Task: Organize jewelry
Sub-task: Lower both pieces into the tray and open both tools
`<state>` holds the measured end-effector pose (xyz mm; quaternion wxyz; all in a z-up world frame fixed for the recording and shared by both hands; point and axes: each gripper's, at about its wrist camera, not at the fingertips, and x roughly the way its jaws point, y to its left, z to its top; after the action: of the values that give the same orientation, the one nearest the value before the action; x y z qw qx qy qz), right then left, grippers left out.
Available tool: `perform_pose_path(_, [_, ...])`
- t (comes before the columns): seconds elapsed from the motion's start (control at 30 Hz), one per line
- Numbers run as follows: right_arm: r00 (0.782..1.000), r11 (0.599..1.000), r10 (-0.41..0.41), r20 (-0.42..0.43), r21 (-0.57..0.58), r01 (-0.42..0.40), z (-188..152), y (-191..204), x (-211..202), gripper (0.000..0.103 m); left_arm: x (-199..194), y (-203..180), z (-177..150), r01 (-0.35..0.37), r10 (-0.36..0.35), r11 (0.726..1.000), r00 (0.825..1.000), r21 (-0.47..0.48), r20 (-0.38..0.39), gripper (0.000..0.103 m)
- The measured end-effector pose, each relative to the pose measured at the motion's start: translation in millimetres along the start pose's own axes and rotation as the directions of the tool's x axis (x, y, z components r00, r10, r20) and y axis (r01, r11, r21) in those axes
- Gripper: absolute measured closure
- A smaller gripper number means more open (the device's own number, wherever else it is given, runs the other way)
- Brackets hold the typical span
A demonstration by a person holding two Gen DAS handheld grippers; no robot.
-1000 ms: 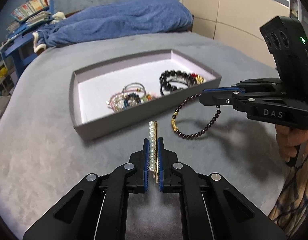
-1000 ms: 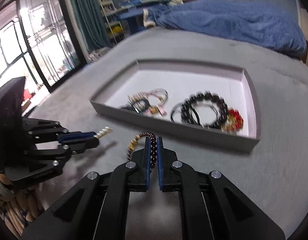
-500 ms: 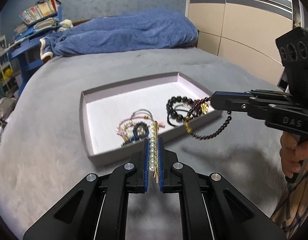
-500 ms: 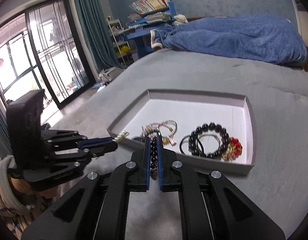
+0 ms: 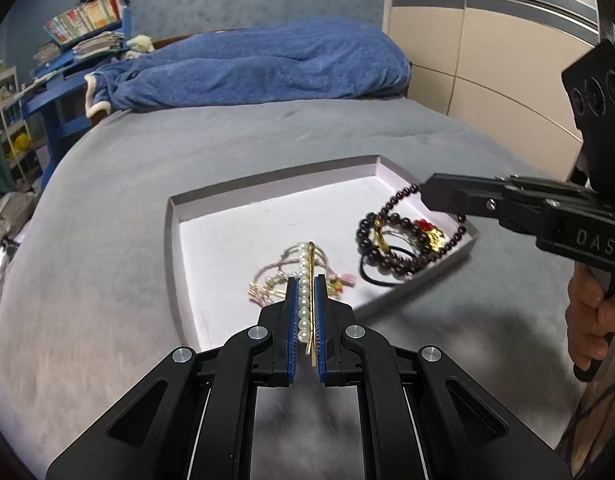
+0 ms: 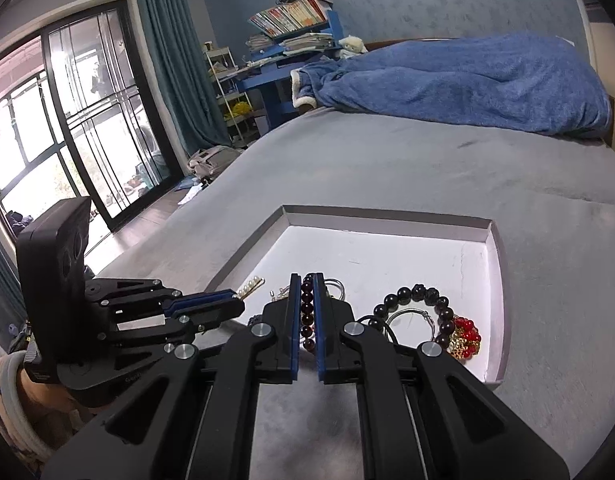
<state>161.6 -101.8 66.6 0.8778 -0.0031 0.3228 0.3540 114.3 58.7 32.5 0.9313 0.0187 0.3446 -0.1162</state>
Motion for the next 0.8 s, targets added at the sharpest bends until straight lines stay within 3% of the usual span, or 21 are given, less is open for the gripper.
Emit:
perform_pose_path(0.33, [0.997, 1.000, -0.004, -0.080, -0.002, 0.004, 0.5, -7.4, 25.8, 0.097, 22.2, 9.6, 6.8, 0.006, -0.007, 0.999, 0.999, -0.032, -0.041, 0.095])
perform_pose_path(0.8, [0.978, 0.987, -0.141, -0.153, 0.055, 0.151, -14.6, -44.1, 40.2, 0.097, 38.8, 13.8, 5.1, 0.000, -0.004, 0.999, 0.995, -0.044, -0.097, 0.095])
